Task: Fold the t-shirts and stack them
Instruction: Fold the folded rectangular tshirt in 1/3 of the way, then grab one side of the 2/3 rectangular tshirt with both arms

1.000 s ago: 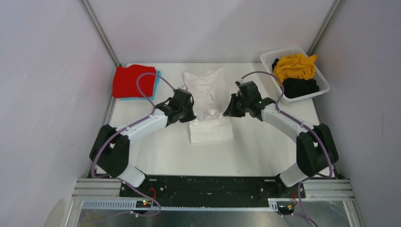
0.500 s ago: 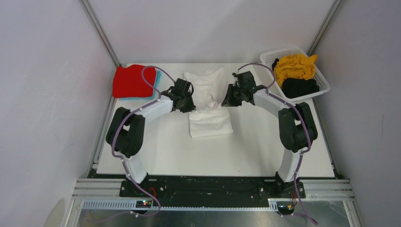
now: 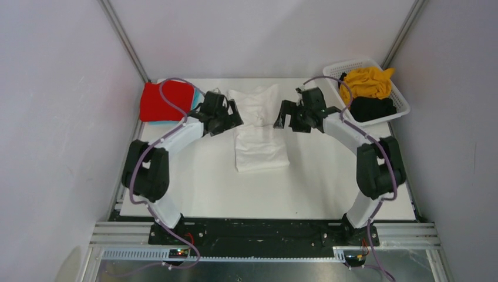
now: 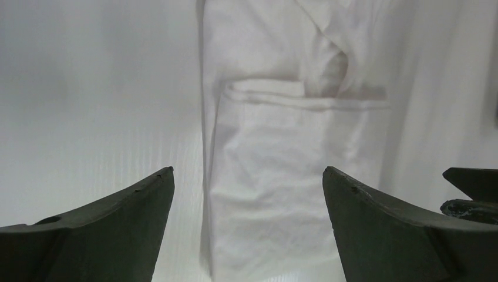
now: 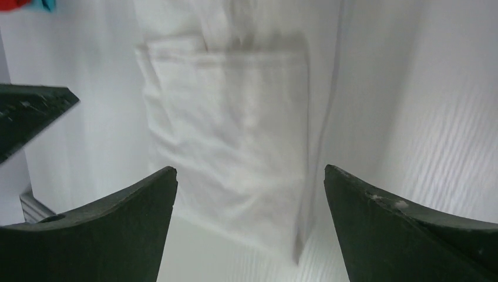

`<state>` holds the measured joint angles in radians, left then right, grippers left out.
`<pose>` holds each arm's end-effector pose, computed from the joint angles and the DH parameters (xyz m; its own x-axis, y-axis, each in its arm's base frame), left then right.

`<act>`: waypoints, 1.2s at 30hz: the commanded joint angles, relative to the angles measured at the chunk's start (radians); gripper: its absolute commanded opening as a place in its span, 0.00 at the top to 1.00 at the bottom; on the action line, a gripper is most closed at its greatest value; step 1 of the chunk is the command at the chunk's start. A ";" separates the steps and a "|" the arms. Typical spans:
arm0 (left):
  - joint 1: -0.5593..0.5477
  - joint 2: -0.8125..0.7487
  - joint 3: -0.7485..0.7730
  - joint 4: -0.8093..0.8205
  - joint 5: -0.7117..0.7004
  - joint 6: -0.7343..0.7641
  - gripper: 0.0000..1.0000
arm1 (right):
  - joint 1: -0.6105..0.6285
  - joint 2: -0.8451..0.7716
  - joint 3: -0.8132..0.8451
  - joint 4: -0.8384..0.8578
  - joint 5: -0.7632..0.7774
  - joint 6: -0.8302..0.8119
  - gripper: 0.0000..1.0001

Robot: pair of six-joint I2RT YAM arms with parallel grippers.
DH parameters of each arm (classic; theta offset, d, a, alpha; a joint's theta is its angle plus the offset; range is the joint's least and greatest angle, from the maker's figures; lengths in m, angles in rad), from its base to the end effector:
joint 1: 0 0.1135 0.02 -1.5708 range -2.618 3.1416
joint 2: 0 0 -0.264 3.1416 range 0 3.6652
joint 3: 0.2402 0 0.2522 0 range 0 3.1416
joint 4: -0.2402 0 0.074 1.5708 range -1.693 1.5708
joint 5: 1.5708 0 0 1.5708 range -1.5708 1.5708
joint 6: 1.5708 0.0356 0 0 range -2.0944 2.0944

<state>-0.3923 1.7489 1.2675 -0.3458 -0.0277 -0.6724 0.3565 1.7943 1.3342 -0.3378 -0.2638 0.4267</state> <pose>0.3569 -0.1466 0.2324 -0.7593 -0.3596 -0.5423 -0.1382 0.9035 -0.4057 0.3719 0.1484 0.2383 -0.8208 0.1207 -0.5584 -0.1844 0.8692 0.4589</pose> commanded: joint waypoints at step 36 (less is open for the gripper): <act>-0.197 -0.124 -0.628 0.245 0.078 -0.297 0.70 | 0.071 -0.193 -0.583 0.175 0.061 0.290 0.65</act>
<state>-0.5751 1.5909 0.6949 -0.0017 0.0608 -0.9730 0.4252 1.5887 0.7734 -0.1799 -0.2214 0.7044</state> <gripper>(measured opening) 0.288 0.361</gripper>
